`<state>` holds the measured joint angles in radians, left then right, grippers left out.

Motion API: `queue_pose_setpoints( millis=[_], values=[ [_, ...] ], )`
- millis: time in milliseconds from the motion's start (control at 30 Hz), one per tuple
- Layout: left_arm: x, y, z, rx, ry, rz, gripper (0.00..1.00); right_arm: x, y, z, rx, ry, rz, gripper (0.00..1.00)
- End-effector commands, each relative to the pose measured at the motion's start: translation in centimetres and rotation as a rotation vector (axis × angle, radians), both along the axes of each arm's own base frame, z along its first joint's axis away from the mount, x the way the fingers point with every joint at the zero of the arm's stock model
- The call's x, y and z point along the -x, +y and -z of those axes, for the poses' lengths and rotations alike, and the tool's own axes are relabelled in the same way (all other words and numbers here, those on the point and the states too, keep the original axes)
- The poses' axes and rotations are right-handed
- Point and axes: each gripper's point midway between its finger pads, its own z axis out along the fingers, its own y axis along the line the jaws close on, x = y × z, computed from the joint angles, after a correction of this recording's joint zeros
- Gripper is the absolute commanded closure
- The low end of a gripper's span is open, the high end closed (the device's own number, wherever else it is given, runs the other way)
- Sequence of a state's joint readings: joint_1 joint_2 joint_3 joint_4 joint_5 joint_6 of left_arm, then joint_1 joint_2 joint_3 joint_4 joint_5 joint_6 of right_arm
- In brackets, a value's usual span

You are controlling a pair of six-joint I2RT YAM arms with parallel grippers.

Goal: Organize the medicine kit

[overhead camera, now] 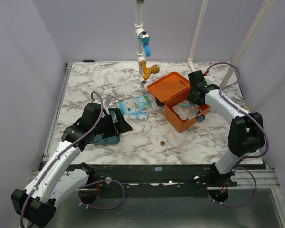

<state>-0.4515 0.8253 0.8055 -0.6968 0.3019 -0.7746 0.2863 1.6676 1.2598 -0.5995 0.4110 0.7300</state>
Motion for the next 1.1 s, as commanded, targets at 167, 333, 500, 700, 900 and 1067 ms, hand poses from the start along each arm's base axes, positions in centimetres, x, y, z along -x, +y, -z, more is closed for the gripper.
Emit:
queue_pose_setpoints(
  millis=[167,333,500,700,900,1067],
  values=[
    [-0.2,-0.1,0.3,0.001,-0.009,0.024,0.01,-1.1,0.6,-3.6,-0.048,-0.077,-0.050,0.48],
    [-0.5,-0.1,0.2,-0.007,-0.010,0.027,0.02,-0.4,3.2,-6.9,-0.122,-0.156,-0.205,0.47],
    [-1.0,0.0,-0.2,-0.015,-0.016,0.017,0.01,0.9,6.2,-9.3,-0.176,-0.187,-0.350,0.46],
    [-1.1,0.1,-0.4,-0.018,-0.018,0.010,0.01,3.5,11.3,-12.2,-0.204,-0.234,-0.548,0.43],
    [-1.1,0.3,-0.9,-0.023,-0.024,-0.001,0.01,6.5,17.3,-13.7,-0.235,-0.265,-0.734,0.39],
    [-0.8,0.5,-1.2,-0.015,-0.037,-0.013,0.01,8.5,21.2,-12.5,-0.235,-0.248,-0.825,0.35]
  ],
)
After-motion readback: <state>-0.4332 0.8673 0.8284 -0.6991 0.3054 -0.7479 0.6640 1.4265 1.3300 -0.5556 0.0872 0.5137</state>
